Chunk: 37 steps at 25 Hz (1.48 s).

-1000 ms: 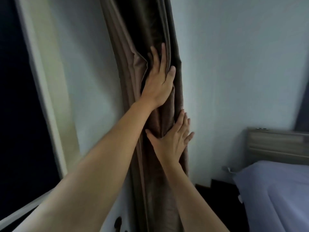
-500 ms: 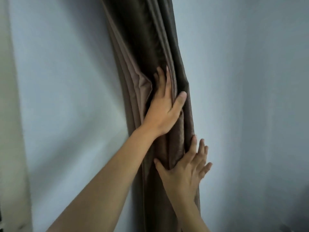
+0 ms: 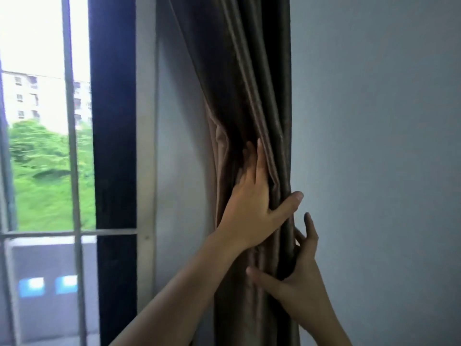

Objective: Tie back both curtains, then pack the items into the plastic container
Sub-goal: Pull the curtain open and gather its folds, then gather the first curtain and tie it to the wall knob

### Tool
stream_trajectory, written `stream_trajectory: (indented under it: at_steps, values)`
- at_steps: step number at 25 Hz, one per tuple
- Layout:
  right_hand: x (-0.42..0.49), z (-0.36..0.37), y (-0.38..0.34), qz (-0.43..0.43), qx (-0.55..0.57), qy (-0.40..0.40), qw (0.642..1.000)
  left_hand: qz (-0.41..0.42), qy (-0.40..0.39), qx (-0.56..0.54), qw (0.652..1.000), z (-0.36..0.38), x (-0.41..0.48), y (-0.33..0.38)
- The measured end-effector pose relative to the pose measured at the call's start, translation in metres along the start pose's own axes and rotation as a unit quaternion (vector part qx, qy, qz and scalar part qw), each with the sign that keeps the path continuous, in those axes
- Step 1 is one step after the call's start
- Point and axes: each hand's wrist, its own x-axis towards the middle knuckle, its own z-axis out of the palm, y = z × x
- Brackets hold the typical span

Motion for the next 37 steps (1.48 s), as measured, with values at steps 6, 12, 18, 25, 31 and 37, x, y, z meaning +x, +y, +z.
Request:
stream_trajectory:
  at_steps: [6, 12, 18, 25, 31, 37]
  values:
    - [-0.057, 0.041, -0.003, -0.075, 0.001, -0.164, 0.984, -0.115, 0.032, -0.002, 0.993, -0.049, -0.104, -0.001]
    - [-0.064, 0.084, -0.007, -0.12, 0.083, -0.258, 0.955, -0.167, 0.103, 0.056, 0.979, -0.109, -0.149, -0.028]
    - [-0.051, 0.118, -0.026, -0.072, 0.125, -0.217, 0.965, -0.304, 0.124, -0.039, 0.944, -0.171, -0.192, -0.061]
    - [-0.051, 0.153, -0.029, -0.088, 0.139, -0.25, 0.954, -0.385, 0.047, -0.159, 0.908, -0.206, -0.21, -0.058]
    - [-0.066, 0.189, -0.038, -0.112, 0.146, -0.092, 0.979, -0.312, 0.107, 0.071, 0.941, -0.197, -0.219, -0.081]
    - [-0.049, 0.184, -0.028, -0.06, 0.179, -0.199, 0.962, -0.309, 0.104, 0.046, 0.944, -0.2, -0.23, -0.109]
